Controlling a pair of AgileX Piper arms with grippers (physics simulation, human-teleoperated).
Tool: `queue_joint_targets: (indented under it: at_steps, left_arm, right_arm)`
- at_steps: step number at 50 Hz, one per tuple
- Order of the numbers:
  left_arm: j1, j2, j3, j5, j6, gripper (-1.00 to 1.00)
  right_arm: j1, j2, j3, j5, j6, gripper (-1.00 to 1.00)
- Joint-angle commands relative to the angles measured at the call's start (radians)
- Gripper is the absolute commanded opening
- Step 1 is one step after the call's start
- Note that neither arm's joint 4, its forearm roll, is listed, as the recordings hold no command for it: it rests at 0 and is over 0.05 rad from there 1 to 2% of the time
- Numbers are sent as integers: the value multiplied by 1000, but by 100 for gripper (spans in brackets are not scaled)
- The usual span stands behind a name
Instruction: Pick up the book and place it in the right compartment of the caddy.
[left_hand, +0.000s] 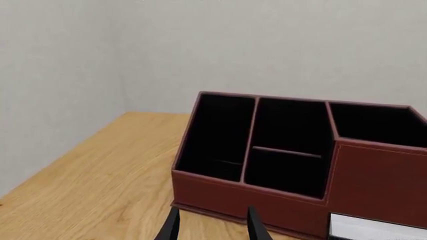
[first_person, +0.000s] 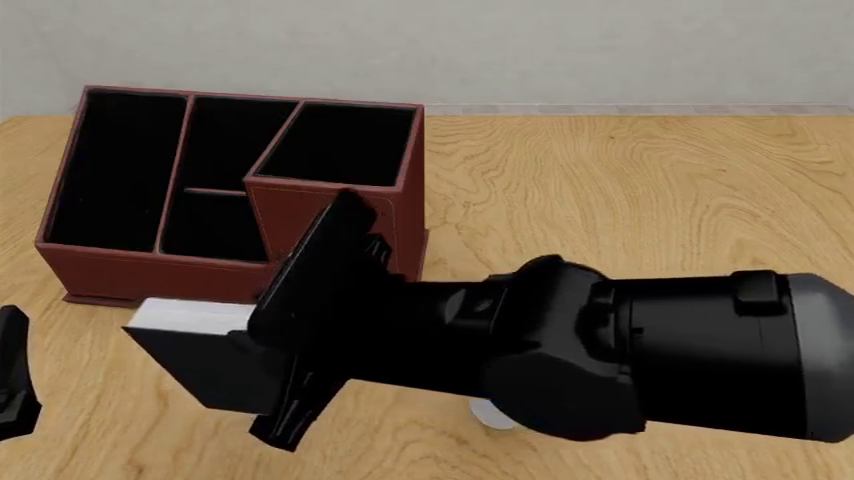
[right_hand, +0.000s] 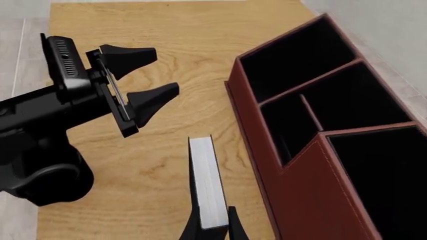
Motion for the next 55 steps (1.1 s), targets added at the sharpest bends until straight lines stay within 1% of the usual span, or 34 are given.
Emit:
queue_joint_targets:
  at_steps: [1, 15, 20, 31, 32, 33, 37, 39, 42, 45, 51, 55]
  left_arm:
    - [-10, 0, -2, -4, -2, 100]
    - [-18, 0, 1, -6, -7, 100]
    - [-19, 0, 1, -7, -9, 100]
    - [-17, 0, 0, -4, -9, 100]
    - [-18, 0, 0, -3, -9, 100]
    - [-18, 0, 0, -3, -9, 100]
    - [-25, 0, 0, 0, -10, 100]
    - [-27, 0, 0, 0, -11, 100]
    - [-28, 0, 0, -1, -12, 100]
    - [-29, 0, 0, -2, -19, 100]
    - [-37, 0, 0, 2, -23, 100]
    - [-50, 0, 0, 11, -27, 100]
  right_arm:
    - [-11, -75, 38, -1, 32, -100]
    - [-11, -162, 76, 31, 35, -100]
    - [-15, -189, 69, 63, 25, -100]
    - [-24, -260, 64, 121, 22, -100]
    - [-27, -280, 55, 144, 21, -100]
    - [-27, -280, 55, 144, 21, -100]
    - [-35, -332, 30, 198, 25, -100]
    - [-40, -348, 19, 220, 16, -100]
    - [-42, -361, 8, 238, 23, -100]
    - [-45, -385, -16, 277, 24, -100]
    - [-47, -415, -57, 333, 10, -100]
    - [-61, -431, -105, 385, -6, -100]
